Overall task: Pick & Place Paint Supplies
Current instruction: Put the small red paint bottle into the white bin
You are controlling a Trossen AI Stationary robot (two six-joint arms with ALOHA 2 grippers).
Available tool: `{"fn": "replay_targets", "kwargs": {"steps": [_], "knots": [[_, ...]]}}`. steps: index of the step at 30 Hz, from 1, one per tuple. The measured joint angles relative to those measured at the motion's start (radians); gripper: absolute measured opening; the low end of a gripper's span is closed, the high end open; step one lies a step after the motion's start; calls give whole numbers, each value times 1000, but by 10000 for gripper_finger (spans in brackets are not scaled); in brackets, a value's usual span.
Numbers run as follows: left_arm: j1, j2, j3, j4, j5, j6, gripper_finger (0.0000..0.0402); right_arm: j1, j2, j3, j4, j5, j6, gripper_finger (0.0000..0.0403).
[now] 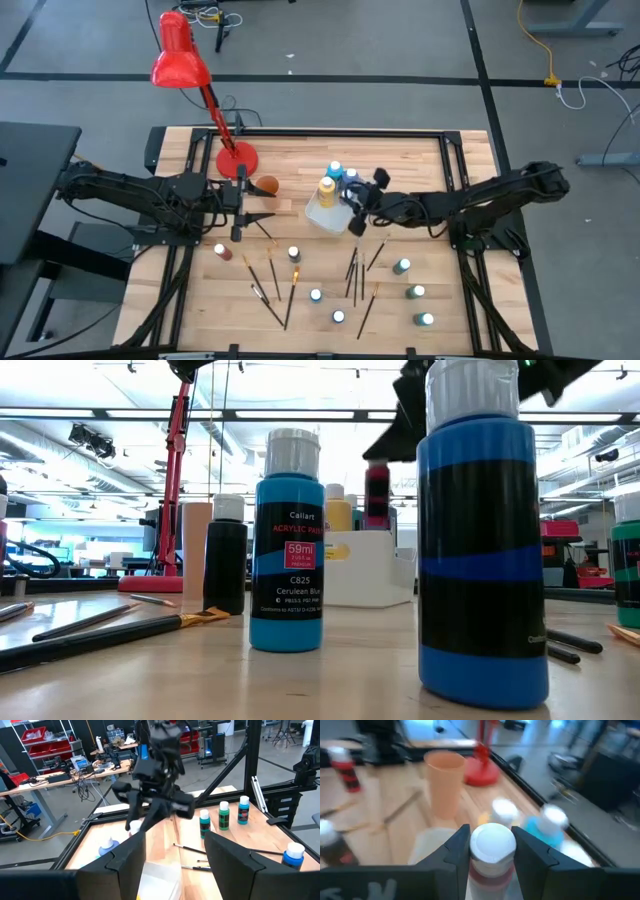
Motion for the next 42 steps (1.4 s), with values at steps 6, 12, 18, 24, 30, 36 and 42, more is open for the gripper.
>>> {"fn": "replay_targets", "kwargs": {"steps": [6, 12, 18, 24, 30, 36, 42], "knots": [[0, 0, 0, 0, 0, 0, 213, 1, 6, -164, 185, 39, 101, 120], [0, 0, 0, 0, 0, 2, 213, -8, 5, -299, 420, 137, 21, 120], [0, 0, 0, 9, 0, 3, 213, -49, 4, -342, 449, 133, 14, 120], [0, 0, 0, 9, 0, 3, 213, -100, 4, -343, 446, 105, -7, 120], [0, 0, 0, 9, 0, 4, 213, -152, 4, -343, 435, 60, -15, 121], [0, 0, 0, 9, 0, 20, 213, -189, 4, -343, 397, 6, 13, 127], [0, 0, 0, 9, 0, 25, 213, -217, 4, -343, 392, 3, 12, 129]]}}
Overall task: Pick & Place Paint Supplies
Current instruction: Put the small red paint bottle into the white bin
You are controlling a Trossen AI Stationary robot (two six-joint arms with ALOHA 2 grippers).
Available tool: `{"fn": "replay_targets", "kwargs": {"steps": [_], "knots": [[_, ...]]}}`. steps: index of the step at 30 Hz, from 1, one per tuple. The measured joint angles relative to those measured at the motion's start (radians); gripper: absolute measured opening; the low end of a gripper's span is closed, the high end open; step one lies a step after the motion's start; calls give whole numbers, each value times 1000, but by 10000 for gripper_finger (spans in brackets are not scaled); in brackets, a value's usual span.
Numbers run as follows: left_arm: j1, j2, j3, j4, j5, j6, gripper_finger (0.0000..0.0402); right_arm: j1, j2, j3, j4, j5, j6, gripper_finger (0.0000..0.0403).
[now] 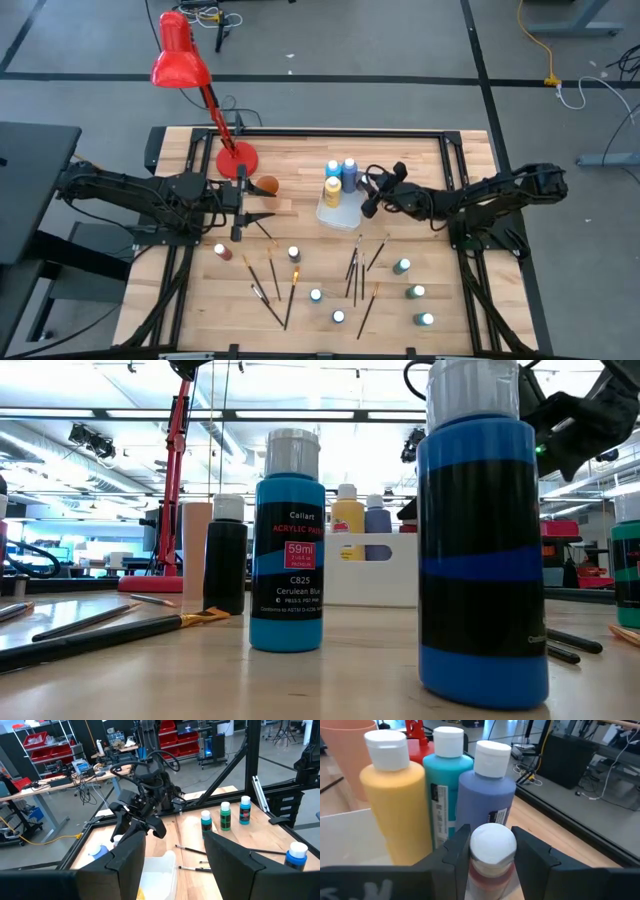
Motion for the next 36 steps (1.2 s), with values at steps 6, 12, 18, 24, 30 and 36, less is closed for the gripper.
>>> {"fn": "replay_targets", "kwargs": {"steps": [6, 12, 18, 24, 30, 36], "knots": [[0, 0, 0, 0, 0, 0, 213, -34, 0, 0, -6, -75, 39, 130], [0, 0, 0, 0, 0, 1, 213, -57, 0, 0, -19, -93, 80, 130], [0, 0, 0, 0, 0, 1, 213, -63, 22, 0, -7, -100, 96, 130], [0, 0, 0, 0, 0, 1, 213, -62, 107, 1, 51, -104, 84, 130], [0, 0, 0, 0, 0, 1, 213, -74, 150, 0, 95, -98, 79, 132], [0, 0, 0, 0, 0, 1, 213, -76, 160, -2, 100, -73, 58, 164]]}}
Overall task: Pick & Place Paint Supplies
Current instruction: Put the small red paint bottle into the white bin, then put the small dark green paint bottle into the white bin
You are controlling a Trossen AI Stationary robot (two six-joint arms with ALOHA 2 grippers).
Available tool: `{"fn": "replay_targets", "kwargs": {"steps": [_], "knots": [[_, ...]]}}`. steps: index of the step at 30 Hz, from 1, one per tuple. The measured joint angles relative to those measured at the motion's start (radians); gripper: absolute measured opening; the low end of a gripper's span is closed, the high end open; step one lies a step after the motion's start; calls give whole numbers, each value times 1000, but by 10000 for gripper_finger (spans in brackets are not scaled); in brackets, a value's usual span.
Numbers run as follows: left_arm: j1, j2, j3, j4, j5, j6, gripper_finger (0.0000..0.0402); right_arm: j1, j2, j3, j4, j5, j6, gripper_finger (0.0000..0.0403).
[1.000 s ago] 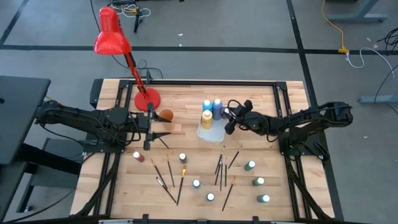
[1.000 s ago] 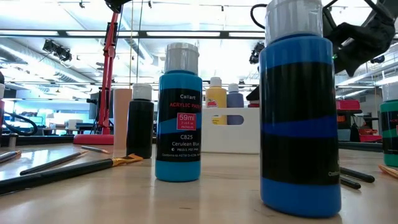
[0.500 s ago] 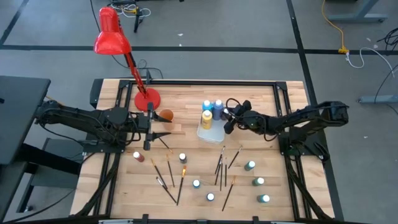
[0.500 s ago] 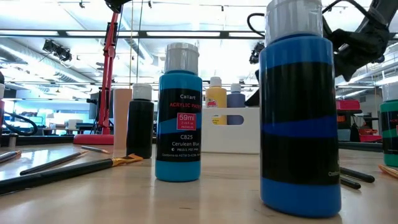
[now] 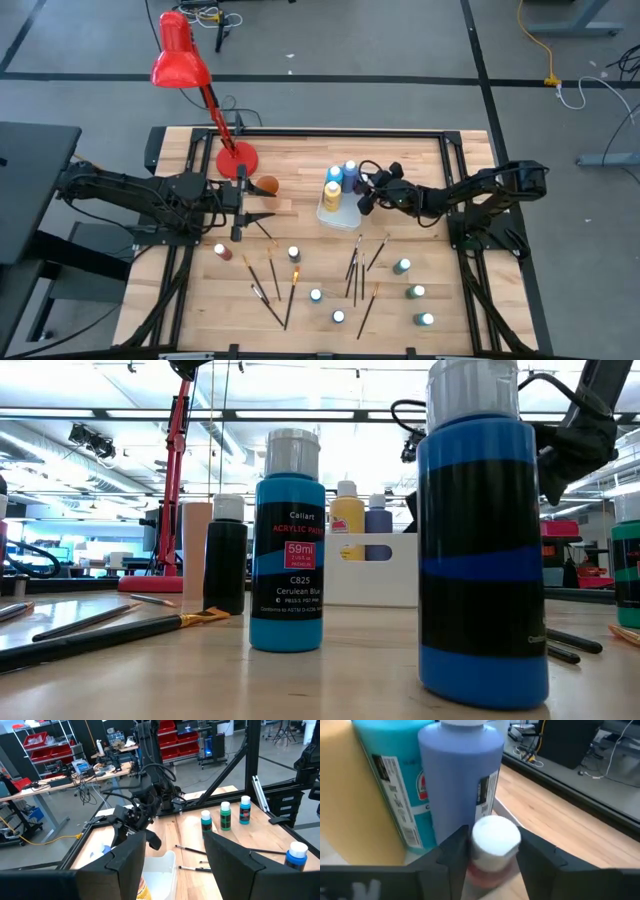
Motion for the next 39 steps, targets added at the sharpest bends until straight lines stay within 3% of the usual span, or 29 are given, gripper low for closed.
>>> {"fn": "replay_targets", "kwargs": {"steps": [8, 19, 22, 27, 30, 39], "knots": [[0, 0, 0, -1, 8, 0, 213, 11, -11, 0, 121, 1, -89, 206], [0, 0, -3, -12, 21, -20, 213, 94, -95, 2, 313, -13, -200, 204], [0, 0, -4, -14, 74, -37, 213, 116, -102, 2, 314, -117, -190, 204], [0, 0, -4, -37, 174, -37, 213, 146, -102, 2, 314, -437, -89, 204], [0, 12, -5, -46, 213, -54, 213, 170, -102, 2, 314, -576, -46, 204], [0, 150, -6, -46, 265, -107, 213, 215, -102, 2, 314, -622, -41, 204]]}}
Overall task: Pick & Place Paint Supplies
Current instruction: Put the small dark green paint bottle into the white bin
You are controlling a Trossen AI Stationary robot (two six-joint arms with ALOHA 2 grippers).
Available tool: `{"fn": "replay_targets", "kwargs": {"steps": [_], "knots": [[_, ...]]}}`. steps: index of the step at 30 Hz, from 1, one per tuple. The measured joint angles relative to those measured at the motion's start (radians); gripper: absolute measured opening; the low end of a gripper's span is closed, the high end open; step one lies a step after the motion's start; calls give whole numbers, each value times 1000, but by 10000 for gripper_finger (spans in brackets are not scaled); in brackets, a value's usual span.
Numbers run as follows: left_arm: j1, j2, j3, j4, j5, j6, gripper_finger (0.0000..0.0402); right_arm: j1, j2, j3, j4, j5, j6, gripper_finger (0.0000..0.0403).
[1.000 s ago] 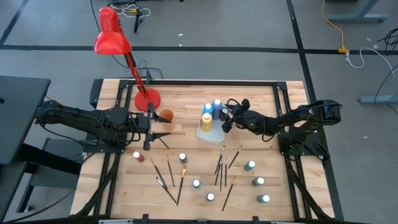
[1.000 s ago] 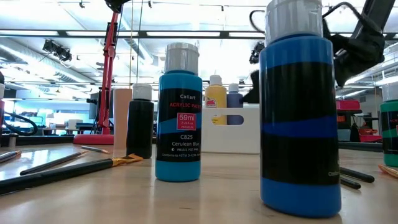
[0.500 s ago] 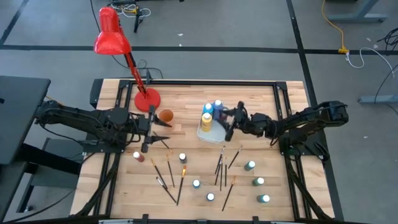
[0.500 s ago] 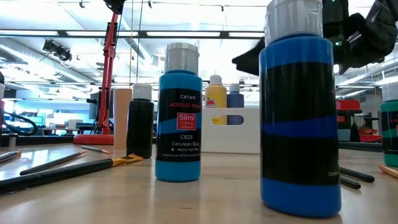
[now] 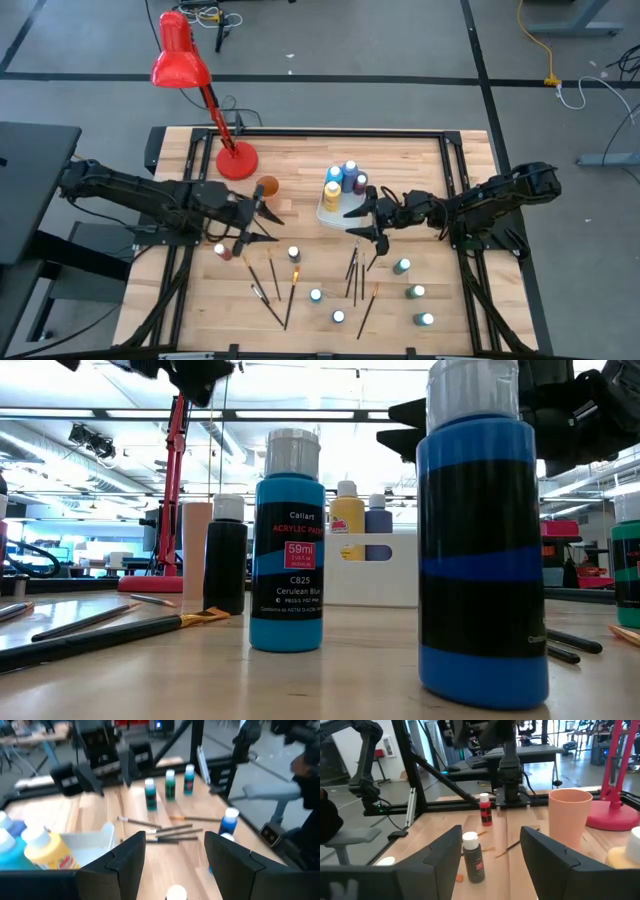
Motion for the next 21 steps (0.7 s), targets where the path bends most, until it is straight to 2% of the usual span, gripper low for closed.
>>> {"fn": "replay_targets", "kwargs": {"steps": [4, 7, 12, 17, 21], "knots": [[0, 82, 0, 12, -7, 21, 213, 1, 0, 0, -2, -16, 1, 204], [0, 139, 0, 26, -3, 21, 213, 1, 0, 0, -10, -95, 1, 204], [0, 196, 0, 26, -2, 51, 213, 1, -1, 0, -54, -405, -67, 204], [0, 196, 0, 30, -4, 63, 213, 1, -1, 0, -93, -743, -189, 204], [0, 187, 1, 75, 2, 63, 213, 0, -1, 0, -171, -940, -227, 204]]}}
